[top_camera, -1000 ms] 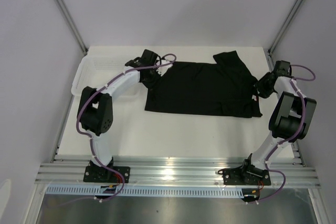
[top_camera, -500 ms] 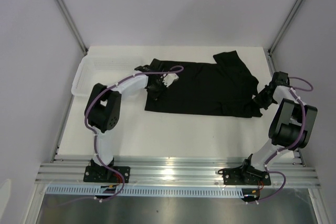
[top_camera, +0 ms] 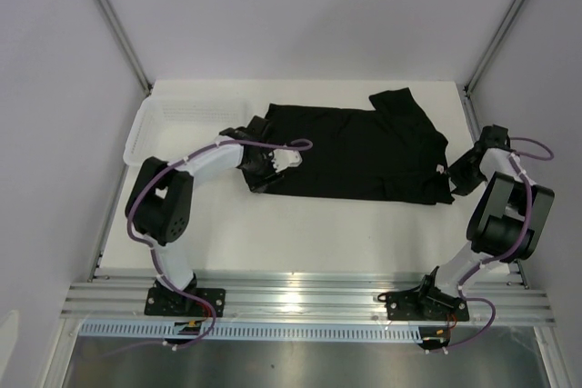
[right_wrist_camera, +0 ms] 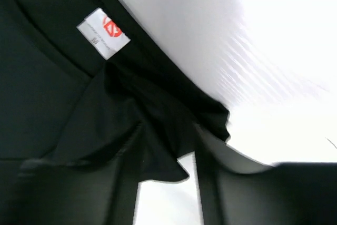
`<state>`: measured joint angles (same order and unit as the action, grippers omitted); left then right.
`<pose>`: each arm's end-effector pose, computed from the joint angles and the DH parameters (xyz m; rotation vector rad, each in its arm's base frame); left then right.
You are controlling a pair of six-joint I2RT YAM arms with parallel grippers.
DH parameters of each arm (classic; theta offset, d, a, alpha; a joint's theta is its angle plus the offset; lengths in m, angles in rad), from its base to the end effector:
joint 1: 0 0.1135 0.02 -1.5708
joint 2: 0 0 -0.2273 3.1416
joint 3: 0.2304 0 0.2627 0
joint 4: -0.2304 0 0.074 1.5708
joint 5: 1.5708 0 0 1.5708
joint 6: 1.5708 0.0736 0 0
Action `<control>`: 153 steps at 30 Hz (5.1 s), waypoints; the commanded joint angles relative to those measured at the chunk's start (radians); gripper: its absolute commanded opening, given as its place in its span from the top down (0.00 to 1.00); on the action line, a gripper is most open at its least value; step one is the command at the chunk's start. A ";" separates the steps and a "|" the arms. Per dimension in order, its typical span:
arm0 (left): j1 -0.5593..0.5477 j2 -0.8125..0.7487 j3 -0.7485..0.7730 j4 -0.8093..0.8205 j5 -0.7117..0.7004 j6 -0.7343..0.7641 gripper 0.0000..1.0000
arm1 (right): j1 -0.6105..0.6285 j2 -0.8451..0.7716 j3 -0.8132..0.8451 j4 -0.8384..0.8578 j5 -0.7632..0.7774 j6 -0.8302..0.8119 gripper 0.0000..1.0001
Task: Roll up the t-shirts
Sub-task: Fold the tshirt
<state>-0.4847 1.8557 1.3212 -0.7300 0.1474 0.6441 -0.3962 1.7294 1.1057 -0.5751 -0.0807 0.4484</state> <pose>0.3301 -0.1861 0.1130 1.5356 2.3654 -0.1729 0.3271 -0.1304 0.1000 1.1158 2.5346 0.1253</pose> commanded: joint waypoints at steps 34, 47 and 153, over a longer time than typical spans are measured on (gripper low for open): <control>-0.060 0.086 0.032 -0.003 -0.108 0.181 0.97 | -0.053 -0.002 -0.144 0.061 0.012 0.027 0.90; -0.049 -0.088 -0.103 -0.017 -0.075 0.163 0.99 | -0.058 -0.135 -0.165 -0.057 0.048 -0.008 1.00; 0.043 0.033 0.076 -0.166 0.038 -0.086 0.99 | 0.076 -0.136 -0.119 0.012 0.004 -0.053 1.00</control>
<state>-0.4557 1.9465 1.3708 -0.9123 0.1646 0.5816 -0.3130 1.6184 0.9340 -0.5678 -0.0696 0.4084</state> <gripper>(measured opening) 0.007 0.006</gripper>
